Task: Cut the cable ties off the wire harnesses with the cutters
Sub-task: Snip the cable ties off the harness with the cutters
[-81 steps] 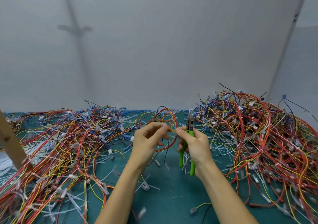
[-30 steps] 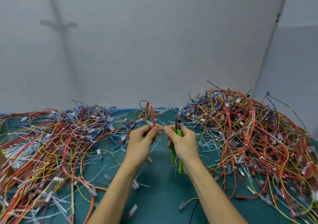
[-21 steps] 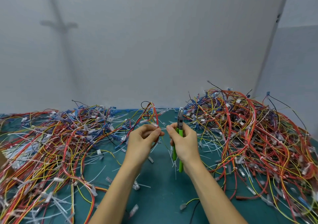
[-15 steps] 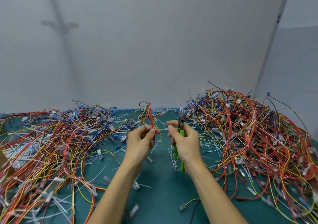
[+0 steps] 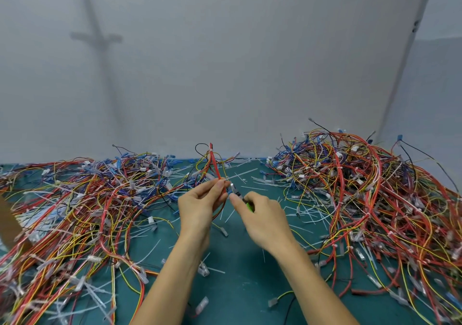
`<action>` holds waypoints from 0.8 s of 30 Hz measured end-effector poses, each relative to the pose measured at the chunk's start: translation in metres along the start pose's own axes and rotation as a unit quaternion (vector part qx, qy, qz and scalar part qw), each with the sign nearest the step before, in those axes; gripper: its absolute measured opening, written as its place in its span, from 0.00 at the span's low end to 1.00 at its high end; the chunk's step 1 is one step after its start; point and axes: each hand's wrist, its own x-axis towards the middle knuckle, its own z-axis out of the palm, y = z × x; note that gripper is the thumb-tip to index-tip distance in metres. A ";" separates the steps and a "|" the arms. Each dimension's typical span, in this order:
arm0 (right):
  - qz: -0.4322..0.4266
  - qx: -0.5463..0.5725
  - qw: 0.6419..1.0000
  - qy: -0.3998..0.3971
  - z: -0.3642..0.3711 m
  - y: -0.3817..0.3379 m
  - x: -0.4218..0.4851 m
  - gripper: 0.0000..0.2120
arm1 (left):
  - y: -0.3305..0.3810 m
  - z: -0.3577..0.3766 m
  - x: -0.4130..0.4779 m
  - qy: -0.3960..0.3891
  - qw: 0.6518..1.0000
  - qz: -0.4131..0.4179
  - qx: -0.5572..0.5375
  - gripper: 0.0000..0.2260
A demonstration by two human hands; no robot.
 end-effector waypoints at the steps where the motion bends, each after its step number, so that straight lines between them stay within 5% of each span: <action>1: -0.003 -0.017 1.000 -0.003 0.001 0.000 -0.001 0.25 | 0.000 0.000 0.000 -0.003 1.000 -0.002 0.001 0.05; 24: -0.036 -0.003 0.999 0.022 -0.001 0.003 -0.002 0.26 | 0.003 0.004 -0.006 -0.039 0.999 -0.021 0.016 0.04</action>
